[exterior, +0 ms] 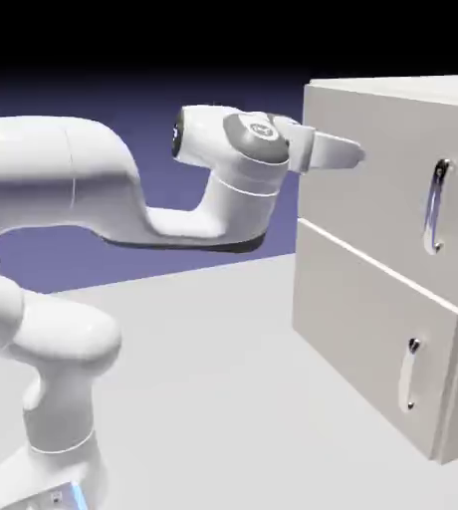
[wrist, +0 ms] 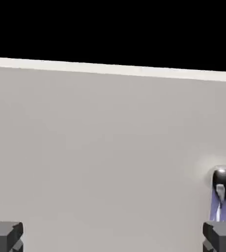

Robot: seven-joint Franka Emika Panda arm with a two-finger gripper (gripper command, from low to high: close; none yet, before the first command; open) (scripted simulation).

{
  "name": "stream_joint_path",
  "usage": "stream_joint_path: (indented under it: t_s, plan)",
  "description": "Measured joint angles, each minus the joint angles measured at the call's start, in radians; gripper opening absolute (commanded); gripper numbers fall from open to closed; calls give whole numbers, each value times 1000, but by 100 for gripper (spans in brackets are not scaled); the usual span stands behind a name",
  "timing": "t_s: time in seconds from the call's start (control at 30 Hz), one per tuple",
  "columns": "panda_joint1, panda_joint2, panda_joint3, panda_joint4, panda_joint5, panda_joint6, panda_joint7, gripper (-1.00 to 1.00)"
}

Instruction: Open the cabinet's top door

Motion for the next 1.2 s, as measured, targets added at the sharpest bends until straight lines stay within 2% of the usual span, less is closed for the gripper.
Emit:
stream_joint_path:
  t_s: [0.63,0.7,0.83,0.87,0.93,1.2]
  plan:
    - [335,-139,-367,181,-826,-41,558,100]
    - [343,-143,-376,185,-846,-42,571,100]
    - [488,-121,-452,306,-851,-48,565,100]
    - [519,-117,-469,332,-852,-49,564,-100]
    - [519,-117,-469,332,-852,-49,564,-100]
    - [239,40,-294,122,-884,-156,799,-100]
